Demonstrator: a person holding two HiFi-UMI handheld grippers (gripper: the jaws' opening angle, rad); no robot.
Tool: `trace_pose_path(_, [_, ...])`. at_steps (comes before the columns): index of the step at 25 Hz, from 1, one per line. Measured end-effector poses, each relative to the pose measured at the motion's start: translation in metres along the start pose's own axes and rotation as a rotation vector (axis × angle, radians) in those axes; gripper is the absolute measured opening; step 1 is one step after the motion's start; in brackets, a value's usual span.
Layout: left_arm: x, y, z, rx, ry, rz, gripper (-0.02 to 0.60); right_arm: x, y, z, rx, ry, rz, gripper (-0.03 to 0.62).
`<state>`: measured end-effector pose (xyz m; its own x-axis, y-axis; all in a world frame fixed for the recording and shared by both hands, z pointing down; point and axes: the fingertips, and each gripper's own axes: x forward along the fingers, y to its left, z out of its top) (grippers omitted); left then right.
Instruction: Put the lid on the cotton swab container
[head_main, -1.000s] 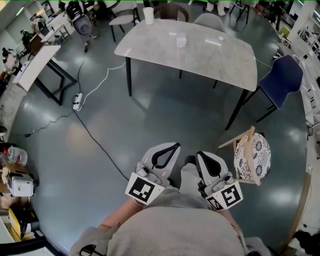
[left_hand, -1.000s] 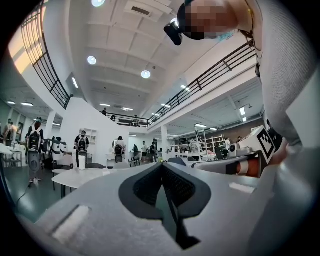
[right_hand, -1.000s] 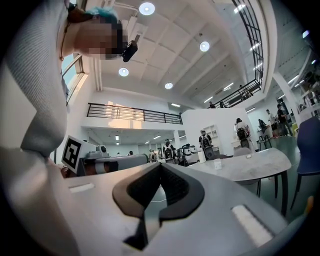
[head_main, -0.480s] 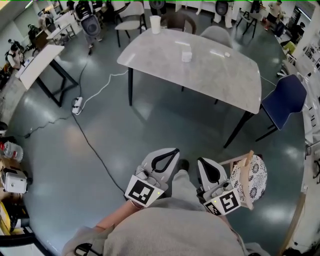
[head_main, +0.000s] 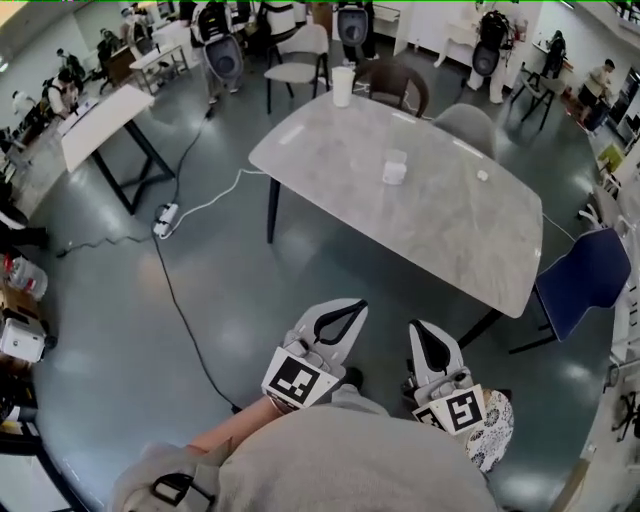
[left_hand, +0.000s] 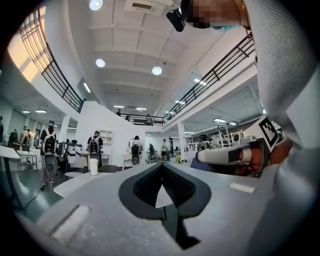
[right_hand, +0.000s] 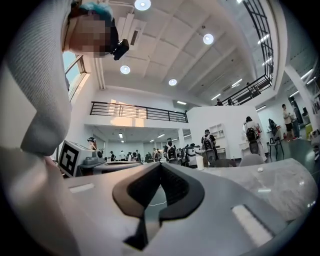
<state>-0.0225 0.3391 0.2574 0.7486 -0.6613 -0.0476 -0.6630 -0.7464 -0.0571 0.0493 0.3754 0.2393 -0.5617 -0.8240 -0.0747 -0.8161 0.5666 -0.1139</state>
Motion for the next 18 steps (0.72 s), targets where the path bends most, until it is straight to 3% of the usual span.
trace_pose_path(2, [0.026,0.013,0.001,0.02,-0.014,0.01,-0.008,0.017,-0.021,0.001,-0.003,-0.018,0.022,0.0])
trace_pose_path(6, [0.056,0.027,-0.009,-0.047,-0.036,0.035,-0.008,0.042,-0.046,-0.008,-0.019,-0.022,0.071,0.0])
trace_pose_path(8, [0.071,0.036,-0.001,-0.034,-0.06,0.036,-0.008,0.055,-0.059,0.001,-0.019,-0.046,0.066,0.0])
trace_pose_path(18, [0.091,0.07,0.0,-0.015,-0.046,0.044,-0.008,0.082,-0.075,-0.009,0.002,-0.02,0.083,0.0])
